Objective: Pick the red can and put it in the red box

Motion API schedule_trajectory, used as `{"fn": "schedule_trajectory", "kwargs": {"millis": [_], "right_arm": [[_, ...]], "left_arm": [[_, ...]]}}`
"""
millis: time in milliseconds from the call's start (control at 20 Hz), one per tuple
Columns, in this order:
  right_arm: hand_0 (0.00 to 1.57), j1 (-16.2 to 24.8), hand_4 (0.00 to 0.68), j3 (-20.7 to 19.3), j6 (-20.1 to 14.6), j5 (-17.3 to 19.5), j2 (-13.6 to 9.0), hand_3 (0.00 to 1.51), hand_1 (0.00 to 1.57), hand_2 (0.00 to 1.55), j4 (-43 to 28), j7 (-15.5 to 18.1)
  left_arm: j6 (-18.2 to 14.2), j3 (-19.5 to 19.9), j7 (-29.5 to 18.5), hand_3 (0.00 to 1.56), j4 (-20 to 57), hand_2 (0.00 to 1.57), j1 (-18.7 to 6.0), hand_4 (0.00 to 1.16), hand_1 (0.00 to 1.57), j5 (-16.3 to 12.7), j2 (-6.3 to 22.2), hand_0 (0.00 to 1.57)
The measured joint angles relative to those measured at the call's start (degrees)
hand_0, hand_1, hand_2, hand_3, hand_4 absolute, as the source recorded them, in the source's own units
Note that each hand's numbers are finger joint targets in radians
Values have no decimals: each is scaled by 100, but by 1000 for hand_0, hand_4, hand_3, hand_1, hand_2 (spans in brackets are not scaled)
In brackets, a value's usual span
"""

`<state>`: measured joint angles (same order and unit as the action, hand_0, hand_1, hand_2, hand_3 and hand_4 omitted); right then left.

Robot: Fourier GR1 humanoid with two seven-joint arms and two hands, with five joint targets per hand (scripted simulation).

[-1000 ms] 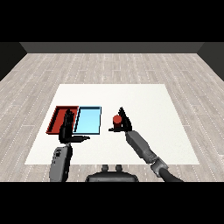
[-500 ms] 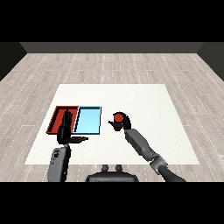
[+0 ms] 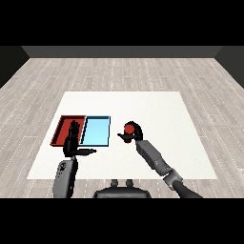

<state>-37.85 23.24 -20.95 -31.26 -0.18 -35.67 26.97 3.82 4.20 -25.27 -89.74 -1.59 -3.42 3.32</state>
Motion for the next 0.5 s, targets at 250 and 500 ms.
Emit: {"fn": "schedule_trajectory", "kwargs": {"millis": [250,500], "right_arm": [[1571,69,595,-107,-93,200,-21,1411,1571,1481,-225,-151],[1571,150,617,-231,-296,546,-51,1405,1571,1481,-772,-377]], "left_arm": [[-88,-71,44,0,-143,0,75,0,0,111,-35,0],[-83,-112,-5,0,-65,0,7,0,0,176,-34,0]]}}
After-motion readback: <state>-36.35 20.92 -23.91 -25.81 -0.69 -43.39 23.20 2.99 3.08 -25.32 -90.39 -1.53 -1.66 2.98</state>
